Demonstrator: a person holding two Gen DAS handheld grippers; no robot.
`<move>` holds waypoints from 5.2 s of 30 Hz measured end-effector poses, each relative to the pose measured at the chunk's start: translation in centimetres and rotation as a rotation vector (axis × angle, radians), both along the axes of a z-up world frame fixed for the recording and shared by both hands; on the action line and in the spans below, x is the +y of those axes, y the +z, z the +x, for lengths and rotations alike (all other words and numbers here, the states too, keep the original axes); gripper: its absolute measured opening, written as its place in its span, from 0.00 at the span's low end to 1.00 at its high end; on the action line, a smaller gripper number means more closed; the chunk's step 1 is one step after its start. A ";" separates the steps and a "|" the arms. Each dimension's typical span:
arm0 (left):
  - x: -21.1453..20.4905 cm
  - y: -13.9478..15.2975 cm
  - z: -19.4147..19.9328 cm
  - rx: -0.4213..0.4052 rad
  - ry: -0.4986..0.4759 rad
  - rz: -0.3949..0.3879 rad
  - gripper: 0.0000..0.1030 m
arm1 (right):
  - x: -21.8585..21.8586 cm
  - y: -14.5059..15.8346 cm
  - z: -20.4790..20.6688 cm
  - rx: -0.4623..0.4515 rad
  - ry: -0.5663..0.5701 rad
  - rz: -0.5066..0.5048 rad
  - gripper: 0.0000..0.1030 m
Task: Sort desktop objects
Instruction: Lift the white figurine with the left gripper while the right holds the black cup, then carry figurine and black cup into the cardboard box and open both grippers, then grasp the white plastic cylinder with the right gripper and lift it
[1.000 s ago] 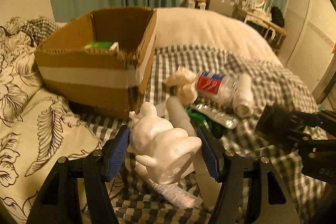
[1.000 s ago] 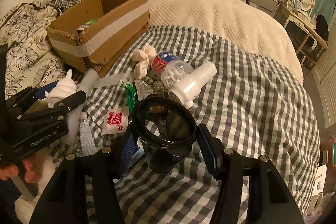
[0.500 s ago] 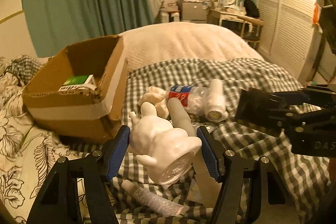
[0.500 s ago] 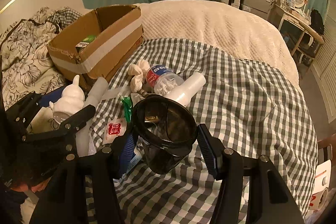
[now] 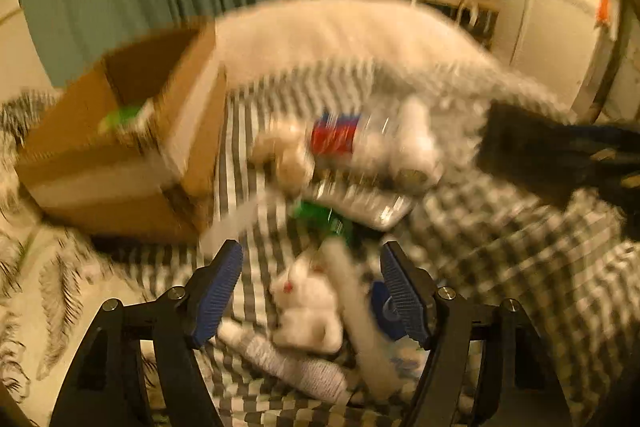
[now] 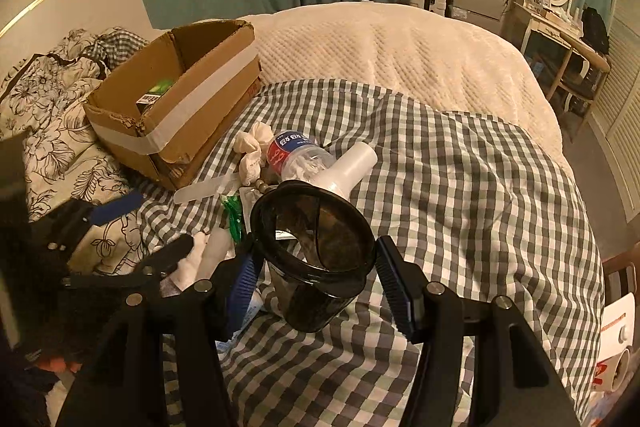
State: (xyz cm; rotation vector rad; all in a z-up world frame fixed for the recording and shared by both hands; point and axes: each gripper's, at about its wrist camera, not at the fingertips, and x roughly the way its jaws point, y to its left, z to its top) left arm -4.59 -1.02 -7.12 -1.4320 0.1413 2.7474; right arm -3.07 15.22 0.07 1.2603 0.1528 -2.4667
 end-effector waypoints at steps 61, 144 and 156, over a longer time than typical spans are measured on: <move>-10.2 14.7 -4.6 0.270 0.222 0.051 0.49 | -8.0 7.7 -3.1 0.138 0.124 -0.043 0.55; 1.5 -3.7 -3.2 -0.013 -0.015 0.038 1.00 | -2.0 -10.0 -12.7 -0.336 -0.108 -0.234 0.48; 1.3 -3.5 -2.4 0.009 -0.024 0.079 0.98 | -0.7 -9.2 -10.9 -0.344 -0.091 -0.317 0.46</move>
